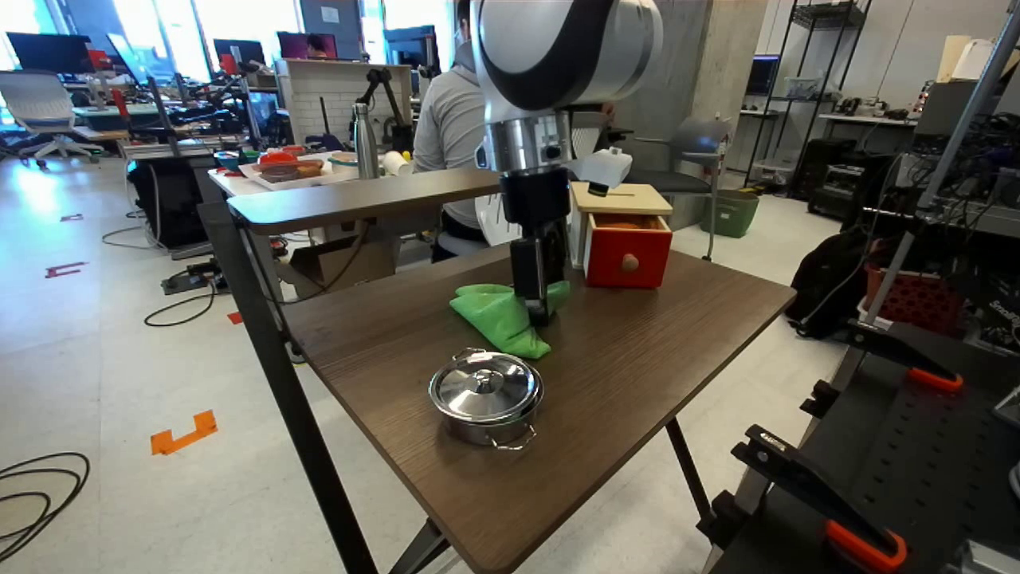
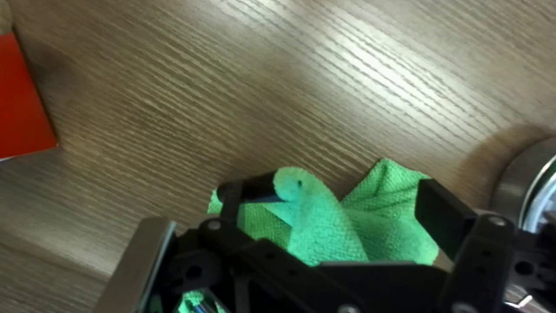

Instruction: Move the green towel to the right

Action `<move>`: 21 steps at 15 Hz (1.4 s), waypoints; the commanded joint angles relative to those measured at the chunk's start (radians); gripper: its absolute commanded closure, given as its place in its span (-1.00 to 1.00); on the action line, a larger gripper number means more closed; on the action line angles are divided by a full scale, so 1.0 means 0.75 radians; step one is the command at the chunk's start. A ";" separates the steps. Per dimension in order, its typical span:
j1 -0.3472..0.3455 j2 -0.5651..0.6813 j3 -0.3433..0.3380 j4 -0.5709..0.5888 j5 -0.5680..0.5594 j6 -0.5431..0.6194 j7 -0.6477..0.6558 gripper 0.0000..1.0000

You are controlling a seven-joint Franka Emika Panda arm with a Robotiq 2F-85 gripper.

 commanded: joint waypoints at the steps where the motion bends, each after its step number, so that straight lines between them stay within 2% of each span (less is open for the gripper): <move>1: -0.013 -0.173 0.046 -0.202 -0.011 0.111 -0.023 -1.00; 3: -0.021 -0.241 0.073 -0.282 0.002 0.196 -0.037 -1.00; 7: -0.033 -0.260 0.124 -0.272 0.030 0.183 -0.116 -1.00; 17: 0.011 -0.039 0.096 0.007 0.000 0.098 -0.097 -1.00; 21: 0.019 0.071 0.082 0.139 -0.005 0.112 -0.081 -1.00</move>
